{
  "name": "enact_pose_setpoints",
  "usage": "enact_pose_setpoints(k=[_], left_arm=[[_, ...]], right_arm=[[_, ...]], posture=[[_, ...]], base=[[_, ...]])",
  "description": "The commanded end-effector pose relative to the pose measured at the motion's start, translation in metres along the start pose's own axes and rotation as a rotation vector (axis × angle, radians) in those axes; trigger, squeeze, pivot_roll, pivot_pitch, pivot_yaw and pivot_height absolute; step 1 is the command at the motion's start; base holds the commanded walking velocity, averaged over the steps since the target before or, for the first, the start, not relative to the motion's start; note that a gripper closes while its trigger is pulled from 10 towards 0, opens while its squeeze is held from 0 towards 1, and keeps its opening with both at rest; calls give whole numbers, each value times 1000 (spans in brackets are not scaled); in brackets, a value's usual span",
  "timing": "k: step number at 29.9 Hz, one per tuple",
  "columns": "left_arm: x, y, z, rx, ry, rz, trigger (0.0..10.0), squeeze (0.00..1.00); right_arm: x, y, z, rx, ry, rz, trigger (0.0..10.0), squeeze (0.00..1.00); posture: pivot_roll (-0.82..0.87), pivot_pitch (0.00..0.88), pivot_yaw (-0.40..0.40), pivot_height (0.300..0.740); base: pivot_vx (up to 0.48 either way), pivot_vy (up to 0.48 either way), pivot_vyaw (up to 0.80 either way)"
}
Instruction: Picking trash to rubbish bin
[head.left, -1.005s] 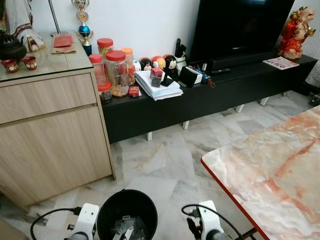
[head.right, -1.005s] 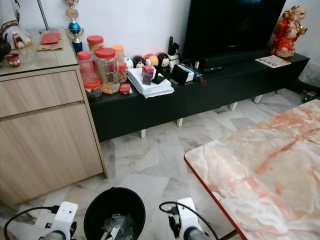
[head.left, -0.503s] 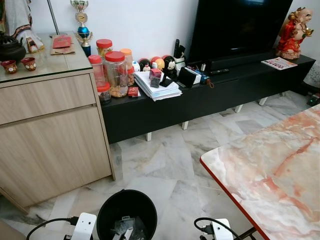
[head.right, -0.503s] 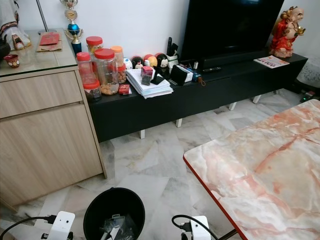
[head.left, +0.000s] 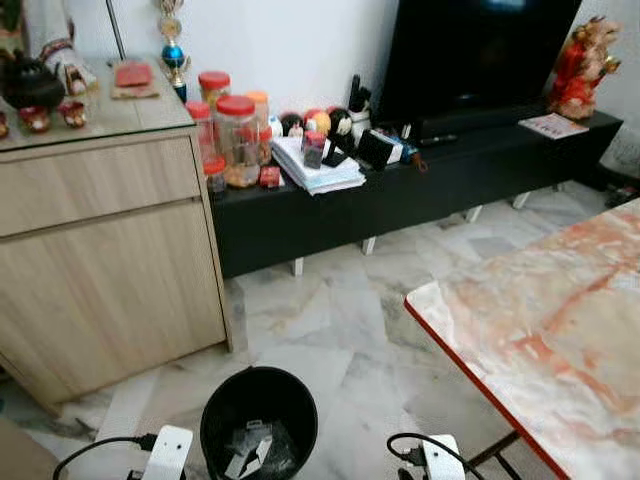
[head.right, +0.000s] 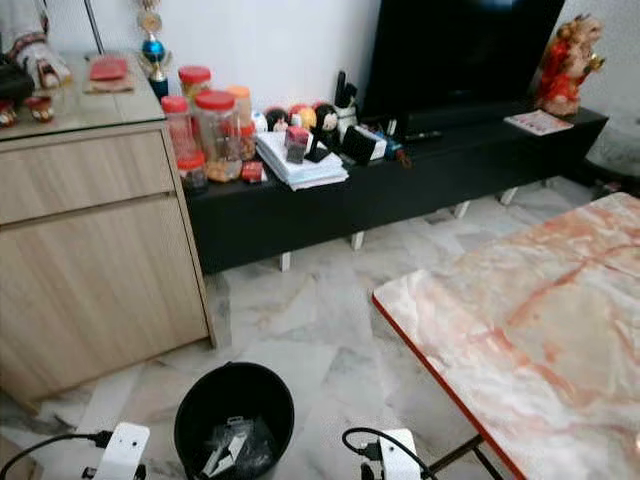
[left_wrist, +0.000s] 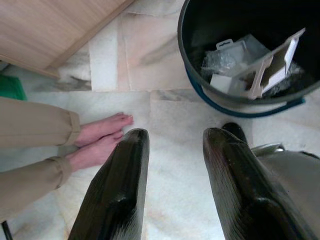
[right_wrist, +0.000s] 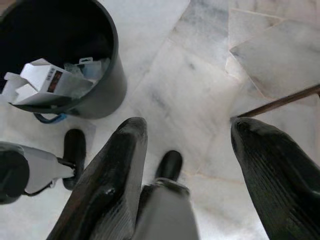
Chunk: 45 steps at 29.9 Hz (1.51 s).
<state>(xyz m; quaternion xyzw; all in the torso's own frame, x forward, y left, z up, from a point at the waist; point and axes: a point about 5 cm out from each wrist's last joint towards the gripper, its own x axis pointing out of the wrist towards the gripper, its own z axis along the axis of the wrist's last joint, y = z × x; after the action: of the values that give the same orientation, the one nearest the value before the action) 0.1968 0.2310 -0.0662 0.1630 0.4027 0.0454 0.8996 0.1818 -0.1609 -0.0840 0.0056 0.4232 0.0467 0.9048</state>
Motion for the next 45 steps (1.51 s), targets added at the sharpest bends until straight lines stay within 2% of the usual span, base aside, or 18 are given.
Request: enact_pose_setpoints(k=[1, 26, 45], left_arm=[[0, -4, -1, 5, 1, -9, 10000, 0], [0, -5, 2, 0, -9, -6, 10000, 0], [0, -6, 3, -4, -13, -2, 10000, 0]], right_arm=[[-1, -5, -2, 15, 4, -15, 10000, 0], [0, -5, 5, 13, -24, -8, 10000, 0], [1, -5, 11, 13, -47, -9, 10000, 0]], posture=[[137, 0, -64, 740], [136, 0, -73, 740], [135, 0, -75, 740]], base=[[-270, 0, 0], [-266, 0, 0], [0, 0, 0]])
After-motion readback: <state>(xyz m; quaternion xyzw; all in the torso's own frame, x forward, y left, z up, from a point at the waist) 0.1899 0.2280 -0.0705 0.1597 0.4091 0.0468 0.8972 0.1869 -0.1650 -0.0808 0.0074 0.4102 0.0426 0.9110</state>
